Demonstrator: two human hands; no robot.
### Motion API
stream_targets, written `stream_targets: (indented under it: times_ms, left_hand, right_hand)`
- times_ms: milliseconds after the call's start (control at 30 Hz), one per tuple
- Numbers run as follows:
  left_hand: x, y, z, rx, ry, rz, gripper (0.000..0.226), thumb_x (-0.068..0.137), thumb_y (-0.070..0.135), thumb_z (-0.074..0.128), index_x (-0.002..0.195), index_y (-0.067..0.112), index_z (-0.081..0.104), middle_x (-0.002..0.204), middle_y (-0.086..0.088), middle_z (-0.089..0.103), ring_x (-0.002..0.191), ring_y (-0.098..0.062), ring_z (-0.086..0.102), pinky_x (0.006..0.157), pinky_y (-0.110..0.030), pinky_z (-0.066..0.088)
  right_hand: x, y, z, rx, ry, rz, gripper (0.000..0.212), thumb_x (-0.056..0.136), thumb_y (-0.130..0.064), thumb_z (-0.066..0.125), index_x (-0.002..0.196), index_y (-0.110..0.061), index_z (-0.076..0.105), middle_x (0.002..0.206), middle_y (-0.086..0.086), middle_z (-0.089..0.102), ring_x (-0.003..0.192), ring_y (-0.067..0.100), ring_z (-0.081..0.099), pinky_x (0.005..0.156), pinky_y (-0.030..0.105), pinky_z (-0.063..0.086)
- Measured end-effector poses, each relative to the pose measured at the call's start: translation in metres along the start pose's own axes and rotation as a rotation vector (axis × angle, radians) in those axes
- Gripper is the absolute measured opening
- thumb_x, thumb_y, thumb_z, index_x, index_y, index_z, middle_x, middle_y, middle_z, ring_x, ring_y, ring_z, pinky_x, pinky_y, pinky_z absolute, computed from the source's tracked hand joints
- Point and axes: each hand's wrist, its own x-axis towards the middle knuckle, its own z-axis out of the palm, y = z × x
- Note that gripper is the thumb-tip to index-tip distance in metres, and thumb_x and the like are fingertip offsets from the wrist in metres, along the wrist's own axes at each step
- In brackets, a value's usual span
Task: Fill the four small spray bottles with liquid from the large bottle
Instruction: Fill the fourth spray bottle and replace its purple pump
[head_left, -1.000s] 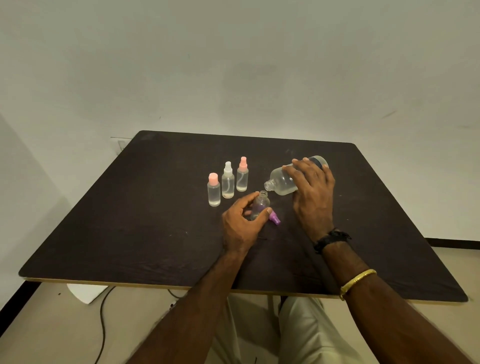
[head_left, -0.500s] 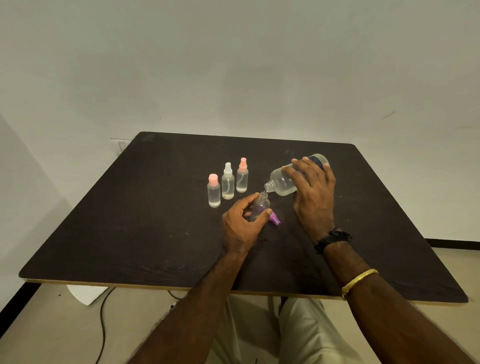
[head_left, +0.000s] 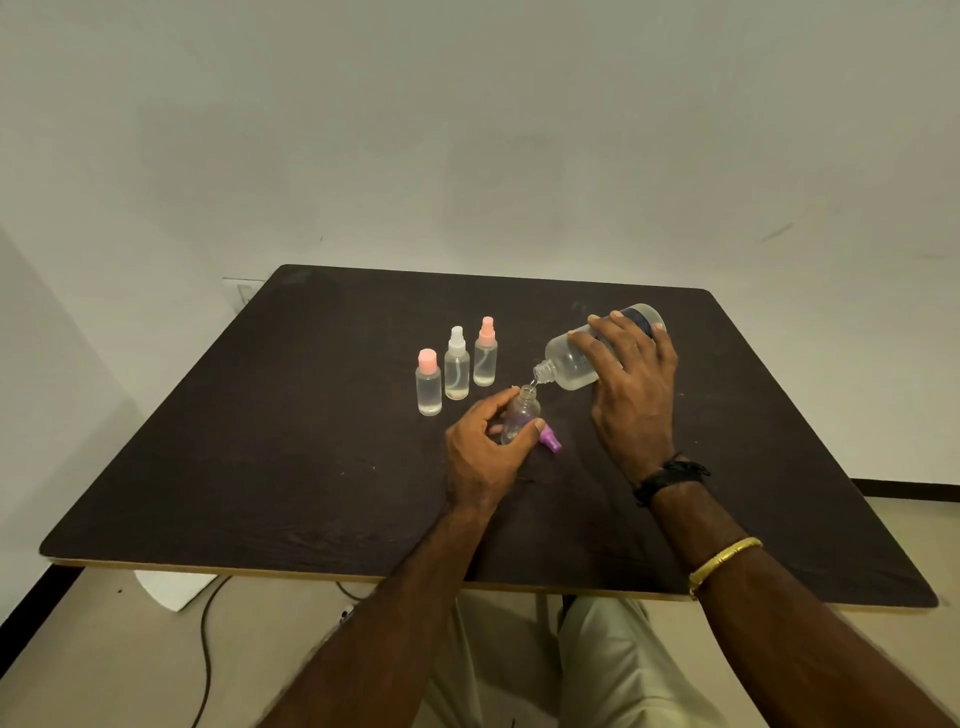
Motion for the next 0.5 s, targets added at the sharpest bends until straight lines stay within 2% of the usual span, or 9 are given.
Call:
stream_targets:
  times_ms: [500]
  left_hand:
    - [-0.0002, 0.0011, 0.0005, 0.007, 0.008, -0.004, 0.061, 0.079, 0.040, 0.086, 0.132, 0.018, 0.067, 0.122, 0.004, 0.072, 0.107, -0.005, 0.069, 0.090, -0.030, 0.061]
  right_hand:
    - [0.0032, 0.0039, -0.0003, -0.015, 0.016, -0.032, 0.061, 0.079, 0.006, 0.073, 0.132, -0.020, 0.061, 0.143, 0.009, 0.057, 0.142, 0.030, 0.043, 0.119, 0.059, 0.023]
